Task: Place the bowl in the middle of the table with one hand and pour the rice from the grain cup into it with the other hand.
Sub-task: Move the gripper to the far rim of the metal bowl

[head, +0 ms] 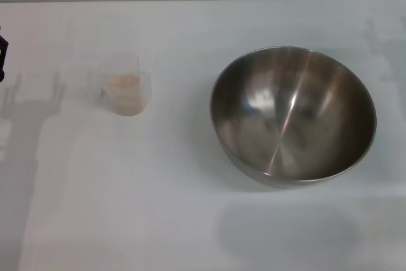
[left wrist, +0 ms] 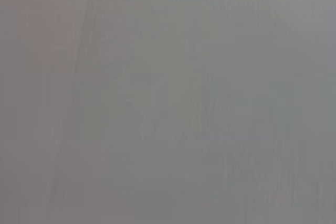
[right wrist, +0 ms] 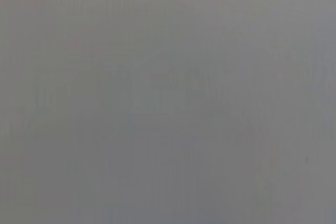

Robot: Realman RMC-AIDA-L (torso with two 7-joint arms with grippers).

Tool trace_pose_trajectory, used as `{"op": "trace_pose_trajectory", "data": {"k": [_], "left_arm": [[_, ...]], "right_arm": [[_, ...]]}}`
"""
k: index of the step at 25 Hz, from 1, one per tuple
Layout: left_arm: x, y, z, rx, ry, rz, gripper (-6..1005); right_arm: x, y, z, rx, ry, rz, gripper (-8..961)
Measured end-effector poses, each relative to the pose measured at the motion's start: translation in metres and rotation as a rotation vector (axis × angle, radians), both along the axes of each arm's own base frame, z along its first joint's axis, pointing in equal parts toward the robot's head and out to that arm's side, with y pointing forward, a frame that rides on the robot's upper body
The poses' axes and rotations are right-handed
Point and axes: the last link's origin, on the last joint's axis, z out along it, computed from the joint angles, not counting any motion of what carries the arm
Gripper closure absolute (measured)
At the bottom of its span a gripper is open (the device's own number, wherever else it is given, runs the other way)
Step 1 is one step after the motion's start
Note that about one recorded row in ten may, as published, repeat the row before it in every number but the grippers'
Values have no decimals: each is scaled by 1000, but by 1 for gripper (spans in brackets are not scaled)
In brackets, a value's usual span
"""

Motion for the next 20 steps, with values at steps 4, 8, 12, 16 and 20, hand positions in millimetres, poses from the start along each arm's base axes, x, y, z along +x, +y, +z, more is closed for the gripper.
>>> {"op": "trace_pose_trajectory", "data": {"k": [4, 8, 12, 16, 20], "left_arm": [[0, 0, 0, -1, -1, 0, 273], [0, 0, 0, -1, -1, 0, 274], [1, 0, -1, -3, 0, -3, 274], [1, 1, -1, -4, 0, -5, 275], [2, 1, -1, -5, 0, -6, 275]], "right_arm": [[0, 0, 0, 0, 0, 0, 172], [0, 0, 0, 0, 0, 0, 175], [-2, 2, 2, 28, -76, -7, 177], [-13, 9, 12, 116, -218, -16, 180], [-28, 34, 8, 7, -132, -51, 182]]}}
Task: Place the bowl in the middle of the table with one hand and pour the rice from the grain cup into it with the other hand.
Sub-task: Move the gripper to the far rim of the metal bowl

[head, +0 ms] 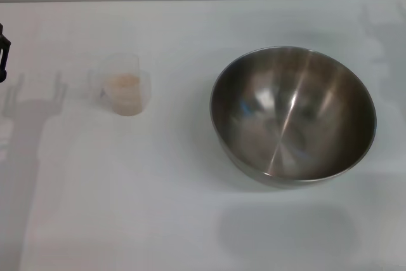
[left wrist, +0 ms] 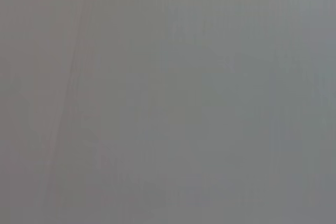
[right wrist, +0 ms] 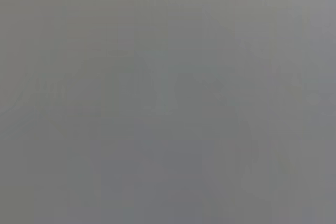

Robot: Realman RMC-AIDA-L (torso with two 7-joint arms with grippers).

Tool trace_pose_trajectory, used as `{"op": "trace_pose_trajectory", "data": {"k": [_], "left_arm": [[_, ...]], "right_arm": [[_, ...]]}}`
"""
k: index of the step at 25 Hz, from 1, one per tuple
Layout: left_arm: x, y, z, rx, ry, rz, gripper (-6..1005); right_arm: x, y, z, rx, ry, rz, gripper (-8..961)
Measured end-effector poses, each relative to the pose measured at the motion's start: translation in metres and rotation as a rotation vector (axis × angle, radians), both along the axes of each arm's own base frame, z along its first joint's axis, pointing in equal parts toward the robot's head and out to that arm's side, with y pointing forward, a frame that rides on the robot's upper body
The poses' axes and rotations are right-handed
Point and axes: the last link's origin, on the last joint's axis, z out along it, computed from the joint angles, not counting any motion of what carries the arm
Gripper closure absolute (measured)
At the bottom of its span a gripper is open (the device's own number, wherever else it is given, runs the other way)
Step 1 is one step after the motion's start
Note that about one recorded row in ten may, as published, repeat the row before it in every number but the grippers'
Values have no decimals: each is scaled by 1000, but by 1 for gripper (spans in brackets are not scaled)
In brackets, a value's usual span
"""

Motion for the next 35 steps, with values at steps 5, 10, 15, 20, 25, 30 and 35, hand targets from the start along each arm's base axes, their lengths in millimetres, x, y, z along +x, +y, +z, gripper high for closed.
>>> {"op": "trace_pose_trajectory", "data": {"k": [5, 10, 15, 20, 25, 30, 35], "left_arm": [[0, 0, 0, 1, 2, -1, 275], [1, 1, 2, 9, -1, -5, 276], [3, 4, 2, 11, -4, -10, 276], [4, 7, 4, 20, -6, -8, 277], [3, 8, 6, 31, -8, -2, 277], [1, 7, 7, 32, -8, 2, 278], [1, 7, 7, 32, -9, 2, 278]], "right_arm": [[-28, 15, -17, -221, 86, -51, 185], [-77, 13, -30, -419, 35, -133, 188], [-115, 1, -17, -570, -67, -287, 191], [-144, -13, 9, -751, -160, -388, 194], [-152, -26, 28, -965, -212, -490, 197], [-136, -32, 32, -1079, -256, -580, 200], [-110, -32, 26, -1154, -264, -654, 203]]}}
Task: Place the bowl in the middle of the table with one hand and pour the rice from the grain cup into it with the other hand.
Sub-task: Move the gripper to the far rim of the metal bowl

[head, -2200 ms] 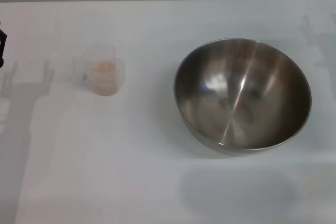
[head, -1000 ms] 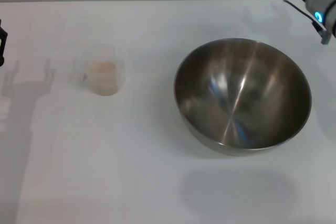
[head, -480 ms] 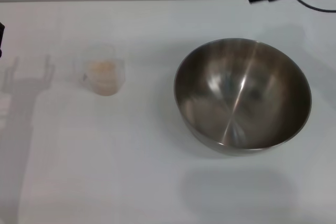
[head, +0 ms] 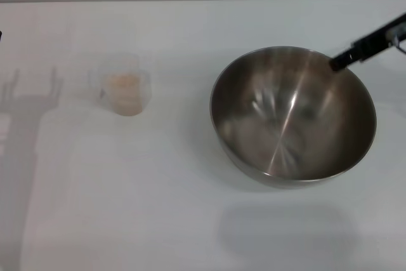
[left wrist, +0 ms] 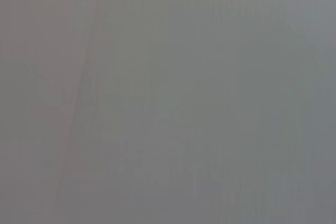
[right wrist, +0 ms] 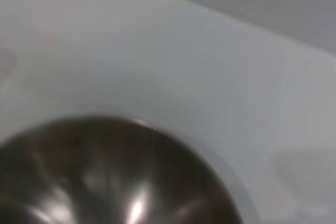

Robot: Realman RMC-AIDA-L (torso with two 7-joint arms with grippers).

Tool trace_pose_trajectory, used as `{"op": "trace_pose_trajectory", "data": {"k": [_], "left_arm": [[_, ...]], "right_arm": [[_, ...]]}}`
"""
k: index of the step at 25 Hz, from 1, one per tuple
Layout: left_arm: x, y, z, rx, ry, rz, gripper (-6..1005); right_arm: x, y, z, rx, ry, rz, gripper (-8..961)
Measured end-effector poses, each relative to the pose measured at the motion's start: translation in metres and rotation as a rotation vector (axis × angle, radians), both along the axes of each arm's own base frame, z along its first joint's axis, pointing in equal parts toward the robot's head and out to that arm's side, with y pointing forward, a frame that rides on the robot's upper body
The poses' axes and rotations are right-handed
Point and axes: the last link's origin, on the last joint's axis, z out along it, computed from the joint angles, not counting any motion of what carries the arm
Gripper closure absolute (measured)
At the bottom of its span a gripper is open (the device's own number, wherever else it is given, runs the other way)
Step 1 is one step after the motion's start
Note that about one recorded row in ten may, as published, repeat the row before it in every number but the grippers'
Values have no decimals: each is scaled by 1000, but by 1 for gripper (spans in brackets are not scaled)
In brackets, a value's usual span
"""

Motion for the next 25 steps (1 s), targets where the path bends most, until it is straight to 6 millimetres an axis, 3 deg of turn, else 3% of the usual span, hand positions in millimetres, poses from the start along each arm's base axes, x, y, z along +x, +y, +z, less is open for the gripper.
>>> {"op": "trace_pose_trajectory", "data": {"k": [9, 17, 25], "left_arm": [[1, 0, 0, 0, -3, -1, 279], [0, -1, -1, -2, -1, -1, 280], [-1, -2, 0, 2, 0, 2, 281]], "right_arm": [[31, 2, -21, -55, 8, -56, 208], [44, 7, -39, -88, 22, -67, 213], [46, 9, -43, -96, 34, -57, 492]]}}
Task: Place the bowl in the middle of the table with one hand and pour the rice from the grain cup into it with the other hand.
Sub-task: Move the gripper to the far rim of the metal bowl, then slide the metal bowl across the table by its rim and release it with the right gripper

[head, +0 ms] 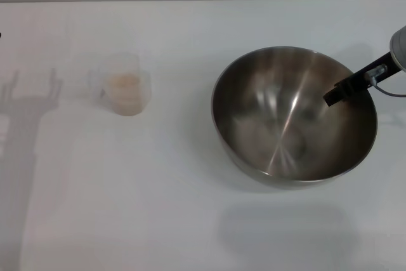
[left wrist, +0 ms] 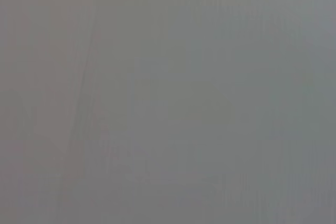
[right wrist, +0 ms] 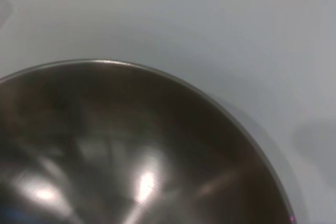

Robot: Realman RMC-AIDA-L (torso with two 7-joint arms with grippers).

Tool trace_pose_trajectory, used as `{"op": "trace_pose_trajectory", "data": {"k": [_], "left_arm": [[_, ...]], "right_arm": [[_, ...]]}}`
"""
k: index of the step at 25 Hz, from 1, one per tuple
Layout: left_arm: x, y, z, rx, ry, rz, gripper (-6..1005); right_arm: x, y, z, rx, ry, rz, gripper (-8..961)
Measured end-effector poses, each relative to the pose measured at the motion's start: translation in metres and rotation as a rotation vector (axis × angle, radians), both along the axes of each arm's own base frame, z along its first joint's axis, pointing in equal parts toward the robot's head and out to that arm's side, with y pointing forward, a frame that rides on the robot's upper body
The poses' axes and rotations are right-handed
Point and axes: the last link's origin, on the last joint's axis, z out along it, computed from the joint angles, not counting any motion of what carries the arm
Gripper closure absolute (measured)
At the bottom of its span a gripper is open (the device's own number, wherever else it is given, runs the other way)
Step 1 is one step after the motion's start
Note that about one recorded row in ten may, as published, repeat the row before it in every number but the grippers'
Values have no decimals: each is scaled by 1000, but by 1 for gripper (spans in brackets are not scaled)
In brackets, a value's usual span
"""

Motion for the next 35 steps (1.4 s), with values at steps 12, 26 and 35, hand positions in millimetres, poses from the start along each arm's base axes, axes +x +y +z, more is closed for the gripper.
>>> {"op": "trace_pose_trajectory", "data": {"k": [12, 26, 35], "left_arm": [[0, 0, 0, 4, -1, -2, 282], [2, -1, 0, 4, -6, -7, 283], [2, 0, 0, 5, -5, -10, 284]], "right_arm": [[-4, 2, 2, 8, 0, 19, 834], [-39, 17, 20, 129, 77, 158, 943], [-46, 28, 6, 142, 132, 178, 941]]}}
